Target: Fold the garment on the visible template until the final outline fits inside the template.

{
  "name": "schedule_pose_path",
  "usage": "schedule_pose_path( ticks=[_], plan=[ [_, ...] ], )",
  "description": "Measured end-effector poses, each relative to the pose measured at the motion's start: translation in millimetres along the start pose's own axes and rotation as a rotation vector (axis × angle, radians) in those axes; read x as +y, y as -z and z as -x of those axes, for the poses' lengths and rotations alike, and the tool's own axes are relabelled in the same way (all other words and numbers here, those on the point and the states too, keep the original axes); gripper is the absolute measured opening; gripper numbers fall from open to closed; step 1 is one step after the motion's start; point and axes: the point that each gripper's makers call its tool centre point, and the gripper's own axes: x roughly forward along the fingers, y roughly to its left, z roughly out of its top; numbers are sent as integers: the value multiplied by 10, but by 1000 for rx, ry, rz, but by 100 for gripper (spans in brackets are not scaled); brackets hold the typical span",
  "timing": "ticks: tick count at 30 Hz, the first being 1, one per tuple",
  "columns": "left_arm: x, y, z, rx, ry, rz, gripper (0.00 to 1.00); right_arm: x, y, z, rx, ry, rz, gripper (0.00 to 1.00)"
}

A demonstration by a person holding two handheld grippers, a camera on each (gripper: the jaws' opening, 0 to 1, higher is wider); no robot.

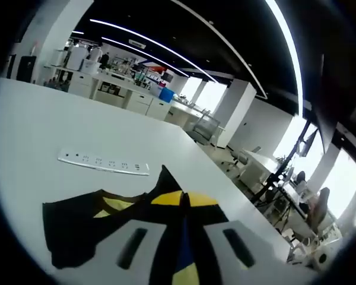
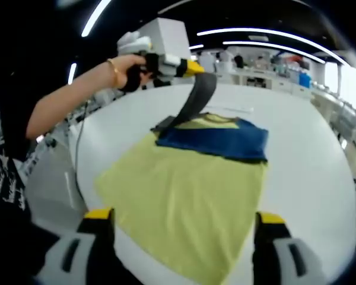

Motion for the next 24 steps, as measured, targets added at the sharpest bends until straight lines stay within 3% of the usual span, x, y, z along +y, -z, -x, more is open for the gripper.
schedule_pose_path(
  ticks=[11,24],
  plan=[
    [-195,241,-154,42,61,7,0,16,24,-34,10,-4,-5,97],
    [-475,754,-370,150,121,-26,0,-32,97,-25,11,8,-29,97]
  ],
)
